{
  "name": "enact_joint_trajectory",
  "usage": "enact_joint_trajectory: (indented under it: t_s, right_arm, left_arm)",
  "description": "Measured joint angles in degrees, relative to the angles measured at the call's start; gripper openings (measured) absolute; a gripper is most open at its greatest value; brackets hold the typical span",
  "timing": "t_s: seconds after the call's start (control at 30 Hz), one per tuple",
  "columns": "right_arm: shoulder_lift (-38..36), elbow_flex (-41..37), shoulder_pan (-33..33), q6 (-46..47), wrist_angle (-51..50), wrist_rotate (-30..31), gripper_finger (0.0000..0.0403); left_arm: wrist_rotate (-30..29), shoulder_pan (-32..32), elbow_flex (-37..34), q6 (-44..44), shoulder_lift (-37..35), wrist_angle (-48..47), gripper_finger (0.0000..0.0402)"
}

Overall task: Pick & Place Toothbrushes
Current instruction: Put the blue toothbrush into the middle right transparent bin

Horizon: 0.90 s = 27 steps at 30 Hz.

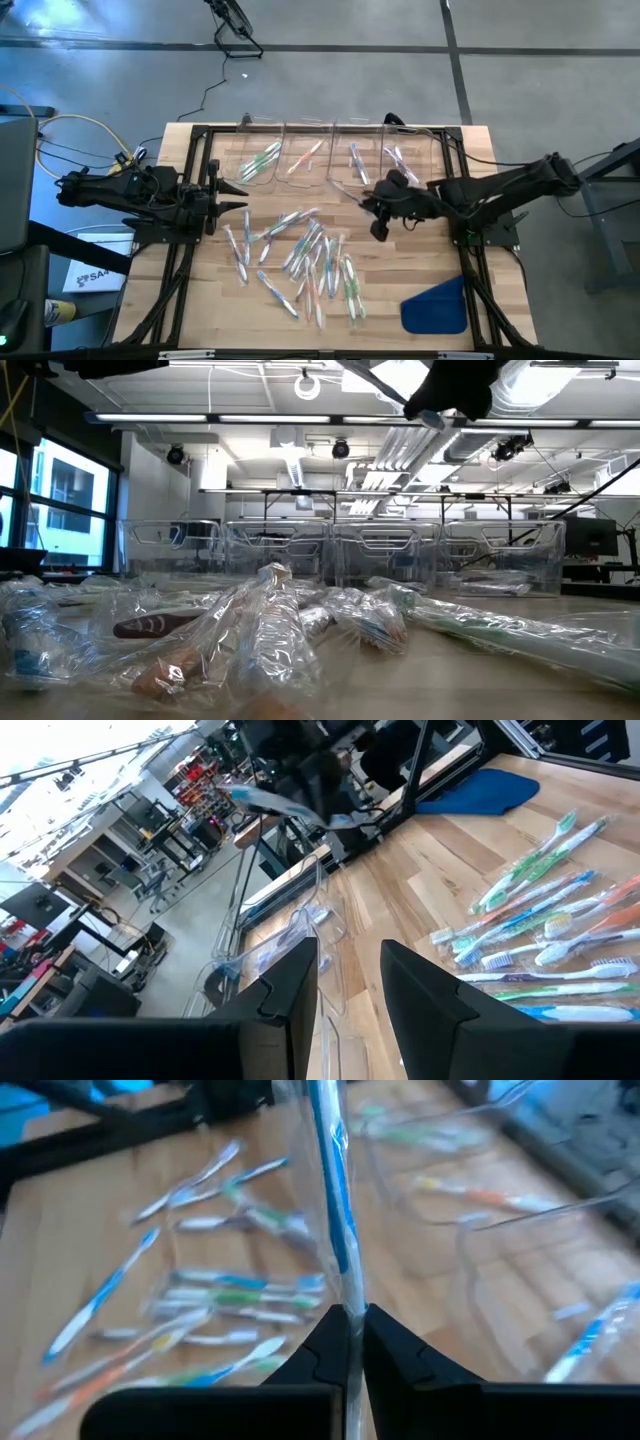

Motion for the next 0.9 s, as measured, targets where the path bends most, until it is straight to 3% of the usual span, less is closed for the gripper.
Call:
enact_joint_trajectory:
  t_s: [0.43, 0.57, 0.9]
  right_arm:
    - [-1.0, 0.0, -4.7, -2.8, 3.5, 3.8, 0.0008]
    - [-0.6, 0.0, -5.9, -2.4, 4.6, 7.9, 0.0008]
    - [-0.2, 0.0, -13.4, -2.0, 12.1, 12.0, 0.0008]
  left_arm:
    - [0.3, 0.0, 0.0, -1.7, 0.0, 0.0, 0.0108]
    - [0.2, 0.0, 0.0, -1.7, 0.0, 0.0, 0.0108]
    - [0.0, 0.0, 0.0, -6.5, 0.8, 4.5, 0.0108]
